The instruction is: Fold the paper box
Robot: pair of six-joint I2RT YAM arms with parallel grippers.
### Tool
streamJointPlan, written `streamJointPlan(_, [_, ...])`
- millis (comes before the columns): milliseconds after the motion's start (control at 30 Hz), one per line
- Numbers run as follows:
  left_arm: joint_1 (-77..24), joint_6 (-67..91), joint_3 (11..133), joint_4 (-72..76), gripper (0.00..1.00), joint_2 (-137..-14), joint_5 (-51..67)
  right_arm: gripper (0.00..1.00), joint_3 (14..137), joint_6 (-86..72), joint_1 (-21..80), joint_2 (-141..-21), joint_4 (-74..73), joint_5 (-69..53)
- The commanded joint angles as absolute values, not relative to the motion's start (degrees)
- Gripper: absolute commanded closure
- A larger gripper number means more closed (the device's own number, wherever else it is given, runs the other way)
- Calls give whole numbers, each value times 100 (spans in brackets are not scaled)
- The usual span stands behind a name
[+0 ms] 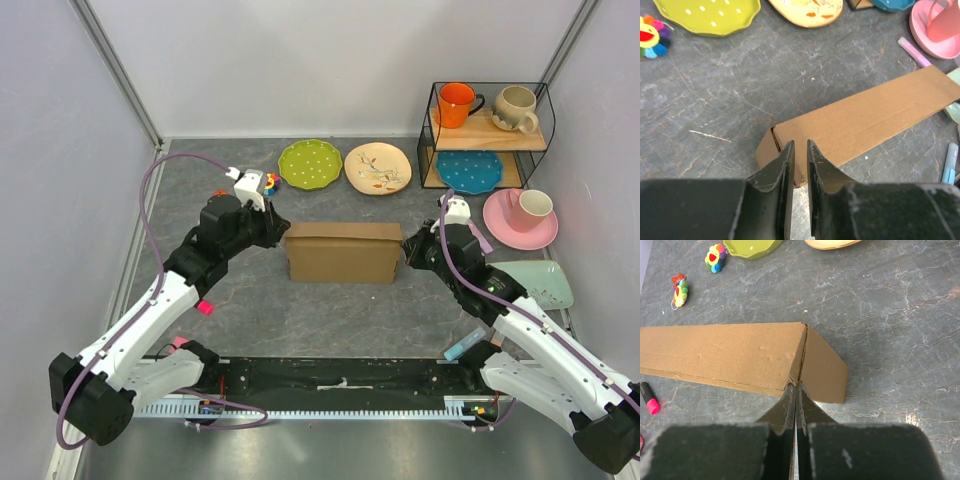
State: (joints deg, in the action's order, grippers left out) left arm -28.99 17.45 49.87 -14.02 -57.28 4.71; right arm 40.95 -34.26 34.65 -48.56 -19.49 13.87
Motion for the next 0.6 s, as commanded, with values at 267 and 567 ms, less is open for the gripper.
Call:
streamJointPlan(267, [-2883, 2162, 3929, -774, 90, -5827, 862, 98, 4227, -3287, 3463, -4931, -2768, 1283])
streamJointPlan(567, [-2883, 2127, 4034, -817, 87, -5862, 677, 55, 4939, -3094, 3463, -4720, -3128, 1485])
